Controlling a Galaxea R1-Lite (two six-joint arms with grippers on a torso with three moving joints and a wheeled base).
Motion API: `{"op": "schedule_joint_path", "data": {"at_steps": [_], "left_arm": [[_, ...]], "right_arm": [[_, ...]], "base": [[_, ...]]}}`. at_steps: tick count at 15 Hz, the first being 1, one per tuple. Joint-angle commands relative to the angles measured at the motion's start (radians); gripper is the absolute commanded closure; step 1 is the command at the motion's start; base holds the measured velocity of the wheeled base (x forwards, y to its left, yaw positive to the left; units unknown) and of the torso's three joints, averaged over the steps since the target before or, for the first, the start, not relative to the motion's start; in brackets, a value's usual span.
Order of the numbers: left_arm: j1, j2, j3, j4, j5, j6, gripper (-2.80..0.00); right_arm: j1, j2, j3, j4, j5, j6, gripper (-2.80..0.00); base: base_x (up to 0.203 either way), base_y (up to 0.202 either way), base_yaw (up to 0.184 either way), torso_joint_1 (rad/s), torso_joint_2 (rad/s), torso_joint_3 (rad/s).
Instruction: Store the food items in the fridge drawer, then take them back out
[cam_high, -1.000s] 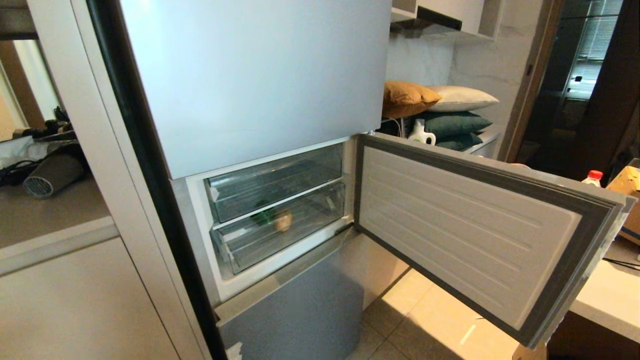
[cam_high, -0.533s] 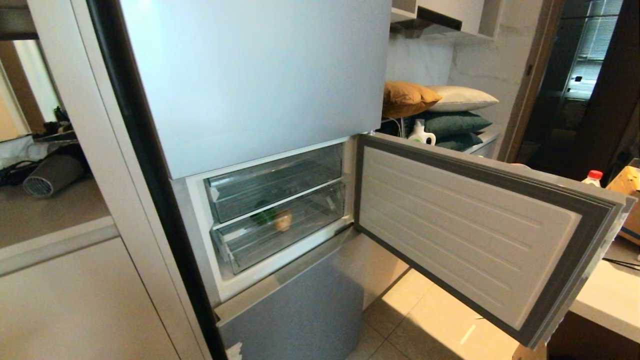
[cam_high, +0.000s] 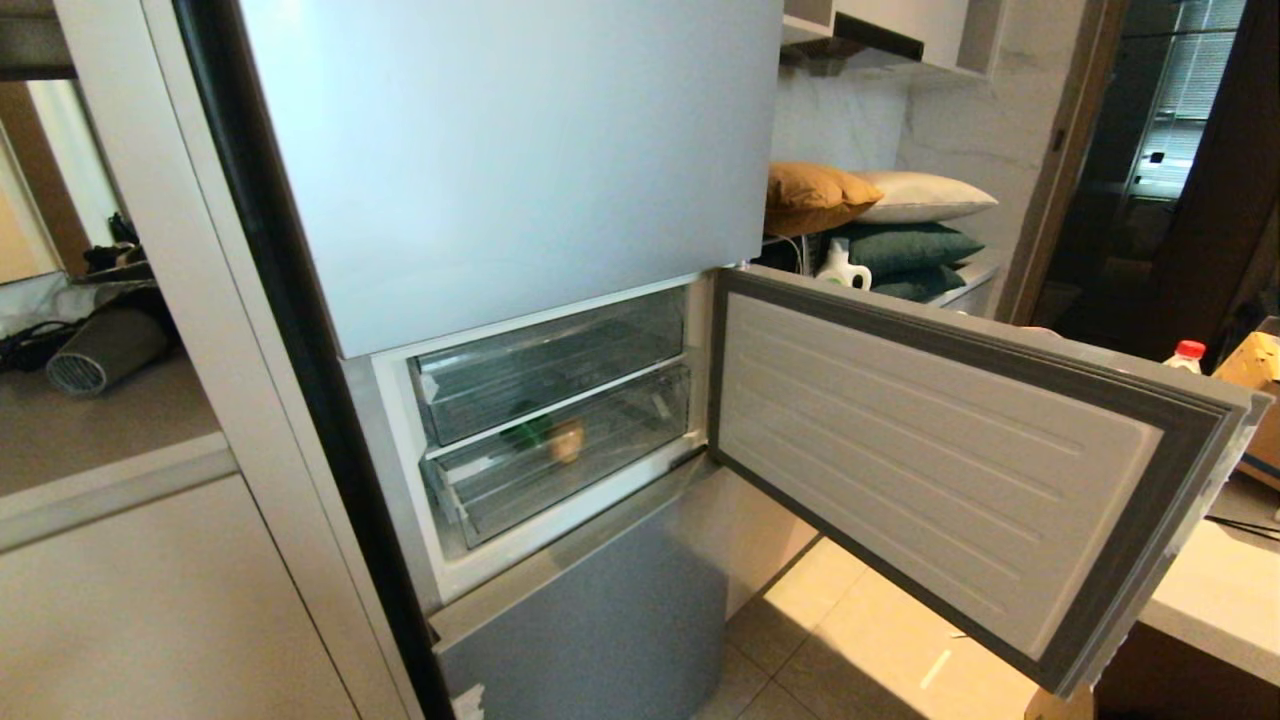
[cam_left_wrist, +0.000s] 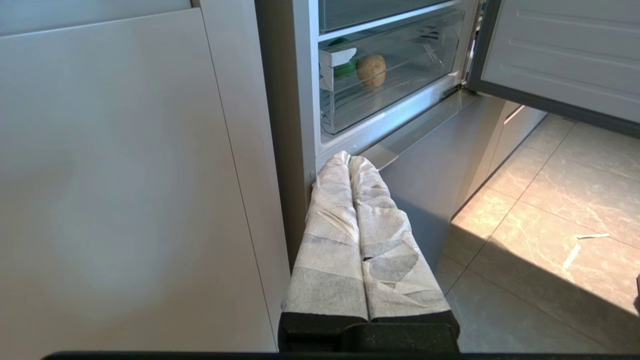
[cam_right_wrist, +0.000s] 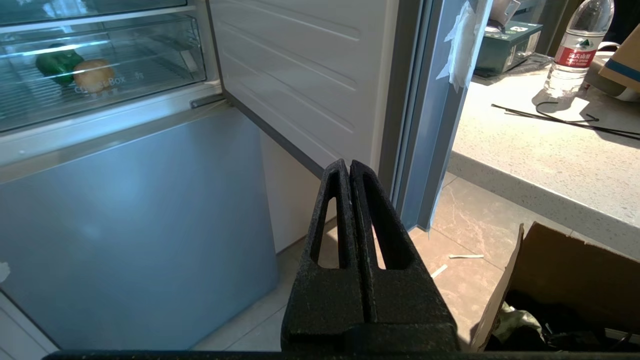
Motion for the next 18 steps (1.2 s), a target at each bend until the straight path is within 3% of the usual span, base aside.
{"op": "schedule_joint_path", "data": {"at_steps": [1, 5, 13, 18], "left_arm": [[0.0, -0.003, 0.001, 0.003, 0.0, -0.001, 0.0], [0.0, -0.003, 0.001, 0.003, 0.0, -0.001, 0.0], [0.0, -0.003, 0.001, 0.003, 0.0, -0.001, 0.0], [0.0, -0.003, 0.001, 0.003, 0.0, -0.001, 0.0]], "right_arm": [[0.0, 0.001, 0.0, 0.0, 0.0, -0.001, 0.0], [0.0, 0.001, 0.0, 0.0, 0.0, 0.0, 0.0], [0.0, 0.0, 0.0, 0.0, 0.0, 0.001, 0.0], [0.0, 0.001, 0.0, 0.0, 0.0, 0.002, 0.0]], "base": [[0.0, 0.0, 0.0, 0.0, 0.0, 0.0], [0.0, -0.001, 0.027, 0.001, 0.0, 0.001], [0.001, -0.008, 0.159, 0.002, 0.0, 0.003], [-0.001, 0.0, 0.012, -0.013, 0.02, 0.019]]}}
